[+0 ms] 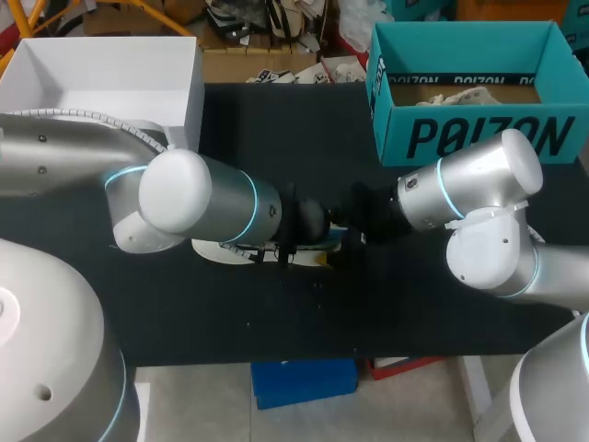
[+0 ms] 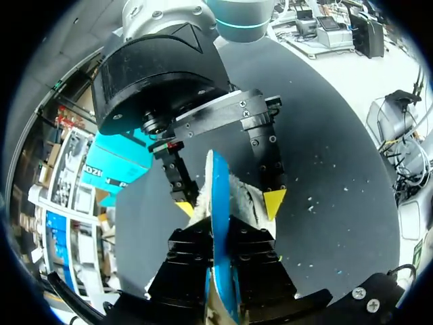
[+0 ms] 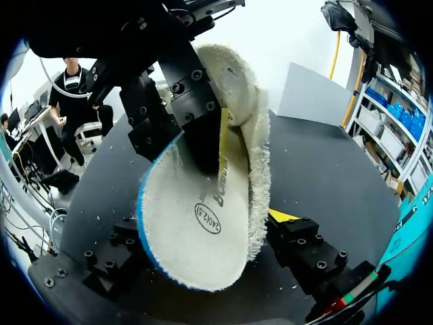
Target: Take the shoe out of the shoebox, open the shoe tongue, remove and reinsert the insole, then place the shoe into the shoebox
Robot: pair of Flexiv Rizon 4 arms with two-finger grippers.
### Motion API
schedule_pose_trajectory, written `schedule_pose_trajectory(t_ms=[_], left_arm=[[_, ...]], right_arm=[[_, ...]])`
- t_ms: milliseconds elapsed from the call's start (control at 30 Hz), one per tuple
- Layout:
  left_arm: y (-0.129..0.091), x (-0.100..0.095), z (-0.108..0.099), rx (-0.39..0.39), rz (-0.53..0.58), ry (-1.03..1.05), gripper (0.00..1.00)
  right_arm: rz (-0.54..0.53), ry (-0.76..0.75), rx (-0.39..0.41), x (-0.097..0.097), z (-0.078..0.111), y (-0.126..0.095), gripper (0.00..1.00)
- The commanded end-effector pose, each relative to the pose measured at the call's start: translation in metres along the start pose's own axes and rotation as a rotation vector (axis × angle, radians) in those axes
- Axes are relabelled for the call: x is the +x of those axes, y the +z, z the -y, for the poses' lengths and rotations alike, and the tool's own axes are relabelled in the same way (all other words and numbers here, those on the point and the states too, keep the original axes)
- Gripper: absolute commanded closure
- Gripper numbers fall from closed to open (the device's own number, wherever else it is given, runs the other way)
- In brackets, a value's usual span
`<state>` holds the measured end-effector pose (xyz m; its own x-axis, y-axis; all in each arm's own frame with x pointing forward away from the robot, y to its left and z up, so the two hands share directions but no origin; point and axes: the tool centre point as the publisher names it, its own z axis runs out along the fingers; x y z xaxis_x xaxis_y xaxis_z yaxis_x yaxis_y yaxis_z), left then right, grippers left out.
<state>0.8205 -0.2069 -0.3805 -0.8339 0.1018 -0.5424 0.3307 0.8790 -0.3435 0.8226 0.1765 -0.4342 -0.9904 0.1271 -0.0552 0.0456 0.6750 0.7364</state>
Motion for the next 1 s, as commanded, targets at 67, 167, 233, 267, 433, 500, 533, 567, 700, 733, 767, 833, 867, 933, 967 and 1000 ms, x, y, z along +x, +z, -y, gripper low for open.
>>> schedule_pose_trajectory(t_ms=[67,167,233,267,433,500,533,567,700,733,767,833,867,933,967,1000], left_arm=[[-0.015,0.0,-0.003,0.013,-0.009,-0.011,1.0],[-0.03,0.002,-0.007,0.028,-0.035,-0.017,1.0],[-0.046,0.003,-0.008,0.04,-0.036,-0.019,1.0],[-0.053,0.004,-0.009,0.053,-0.037,-0.025,1.0],[-0.094,0.0,-0.004,0.114,-0.073,-0.087,1.0],[-0.11,-0.002,0.001,0.154,-0.108,-0.135,1.0],[-0.117,-0.003,0.005,0.163,-0.118,-0.148,1.0],[-0.125,-0.006,0.008,0.178,-0.131,-0.173,1.0],[-0.151,-0.016,0.026,0.219,-0.18,-0.25,1.0],[-0.159,-0.019,0.031,0.237,-0.192,-0.267,1.0],[-0.165,-0.022,0.037,0.229,-0.205,-0.296,1.0],[-0.179,-0.028,0.045,0.27,-0.229,-0.332,1.0],[-0.186,-0.032,0.049,0.258,-0.229,-0.358,1.0],[-0.2,-0.039,0.054,0.31,-0.256,-0.415,1.0],[-0.207,-0.041,0.057,0.307,-0.252,-0.439,1.0],[-0.214,-0.044,0.06,0.344,-0.267,-0.459,1.0]], right_arm=[[0.002,0.001,0.003,0.001,0.002,0.003,1.0],[0.002,0.001,0.003,0.001,0.002,0.003,1.0],[0.002,0.001,0.003,0.001,0.002,0.003,1.0],[0.002,0.001,0.003,0.001,0.002,0.003,1.0],[0.002,0.001,0.003,0.001,0.002,0.003,1.0],[0.002,0.001,0.003,0.001,0.002,0.003,1.0],[0.002,0.001,0.003,0.001,0.002,0.003,1.0],[0.002,0.001,0.003,0.001,0.002,0.003,1.0],[0.002,0.001,0.003,0.001,0.002,0.003,1.0],[0.002,0.001,0.003,0.001,0.002,0.003,1.0],[0.002,0.001,0.003,0.001,0.002,0.003,1.0],[0.002,0.001,0.003,0.001,0.002,0.003,1.0],[0.002,0.001,0.003,0.001,0.002,0.003,1.0],[0.002,0.001,0.003,0.001,0.002,0.003,1.0],[0.002,0.001,0.003,0.001,0.002,0.003,1.0],[0.002,0.001,0.003,0.001,0.002,0.003,1.0]])
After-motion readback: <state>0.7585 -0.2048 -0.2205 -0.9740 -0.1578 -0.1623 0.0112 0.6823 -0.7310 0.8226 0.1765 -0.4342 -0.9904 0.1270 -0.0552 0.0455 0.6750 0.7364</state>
